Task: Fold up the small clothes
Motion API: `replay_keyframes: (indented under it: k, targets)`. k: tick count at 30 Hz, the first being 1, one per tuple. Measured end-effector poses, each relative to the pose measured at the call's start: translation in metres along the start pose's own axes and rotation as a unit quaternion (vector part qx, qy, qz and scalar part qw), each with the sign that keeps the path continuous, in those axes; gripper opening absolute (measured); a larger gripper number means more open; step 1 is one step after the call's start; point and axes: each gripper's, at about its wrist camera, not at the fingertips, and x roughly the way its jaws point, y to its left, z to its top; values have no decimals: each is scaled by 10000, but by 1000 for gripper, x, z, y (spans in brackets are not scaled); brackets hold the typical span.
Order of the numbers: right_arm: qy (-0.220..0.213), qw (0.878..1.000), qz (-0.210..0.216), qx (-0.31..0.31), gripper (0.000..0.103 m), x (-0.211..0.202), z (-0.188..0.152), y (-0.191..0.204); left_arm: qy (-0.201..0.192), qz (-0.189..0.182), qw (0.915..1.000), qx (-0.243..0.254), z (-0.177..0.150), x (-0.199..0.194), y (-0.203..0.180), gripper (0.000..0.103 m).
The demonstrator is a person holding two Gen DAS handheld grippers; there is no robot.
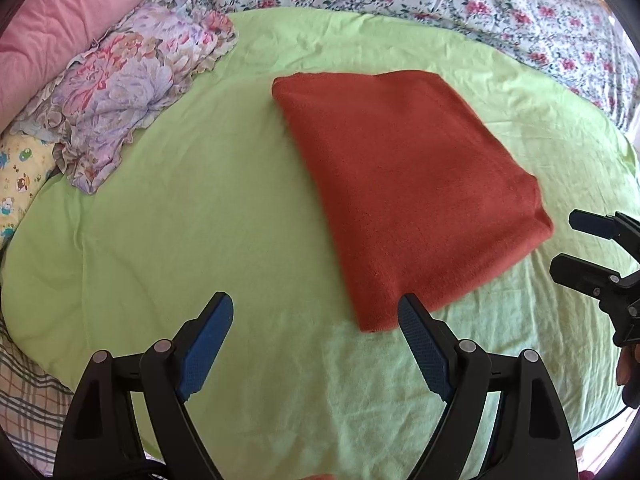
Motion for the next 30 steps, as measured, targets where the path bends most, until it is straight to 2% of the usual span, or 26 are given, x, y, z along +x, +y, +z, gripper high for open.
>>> replay_keyframes:
  k: [9, 18, 30]
  targets:
    - [110, 9999, 66, -42, 99, 16, 14, -6, 180, 121, 9997, -115, 14, 18, -2, 85]
    - [42, 9999, 118, 17, 99, 19, 28, -16, 58, 206, 9995, -213, 31, 17, -5, 85]
    - [-16, 9998, 190, -61, 99, 24, 41, -15, 26, 236, 9995, -227, 36, 17, -9, 85]
